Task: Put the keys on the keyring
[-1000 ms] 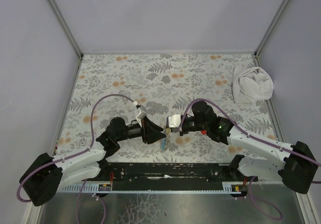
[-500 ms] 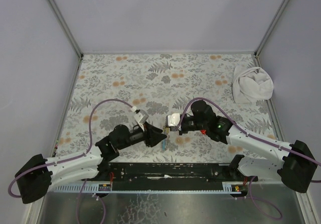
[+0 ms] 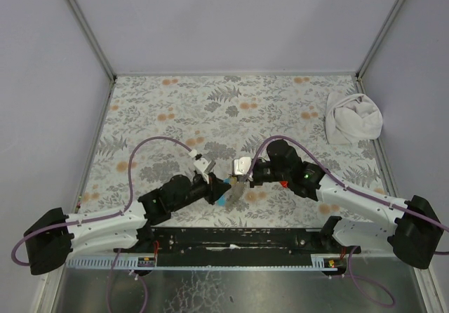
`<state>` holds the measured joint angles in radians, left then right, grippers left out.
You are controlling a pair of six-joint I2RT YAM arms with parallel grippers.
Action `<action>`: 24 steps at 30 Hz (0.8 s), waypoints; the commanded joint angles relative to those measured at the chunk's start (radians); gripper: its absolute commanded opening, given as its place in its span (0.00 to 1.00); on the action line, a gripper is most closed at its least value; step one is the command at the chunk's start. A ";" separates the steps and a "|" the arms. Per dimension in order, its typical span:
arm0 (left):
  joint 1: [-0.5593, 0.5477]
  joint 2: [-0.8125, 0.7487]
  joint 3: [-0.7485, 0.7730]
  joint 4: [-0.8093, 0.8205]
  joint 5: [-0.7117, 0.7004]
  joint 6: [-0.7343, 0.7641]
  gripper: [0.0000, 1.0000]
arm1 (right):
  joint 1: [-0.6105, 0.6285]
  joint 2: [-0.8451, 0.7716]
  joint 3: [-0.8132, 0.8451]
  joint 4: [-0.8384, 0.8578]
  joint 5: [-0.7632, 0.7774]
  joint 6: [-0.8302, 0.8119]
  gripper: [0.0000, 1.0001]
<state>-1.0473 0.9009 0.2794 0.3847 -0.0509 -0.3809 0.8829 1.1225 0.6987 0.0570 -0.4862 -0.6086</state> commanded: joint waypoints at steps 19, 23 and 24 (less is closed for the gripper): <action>-0.005 -0.056 0.025 0.022 -0.079 0.292 0.00 | -0.004 -0.111 0.044 -0.088 0.056 -0.018 0.29; -0.005 -0.055 0.035 0.014 -0.069 0.334 0.00 | -0.002 -0.171 -0.055 0.051 0.145 -0.048 0.30; -0.004 -0.052 0.039 0.011 -0.068 0.338 0.00 | -0.003 -0.177 -0.081 0.089 0.148 -0.060 0.30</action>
<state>-1.0504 0.8604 0.2863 0.3447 -0.1139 -0.1207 0.8825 0.9924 0.6956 -0.0082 -0.4370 -0.6445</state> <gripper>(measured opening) 0.031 0.297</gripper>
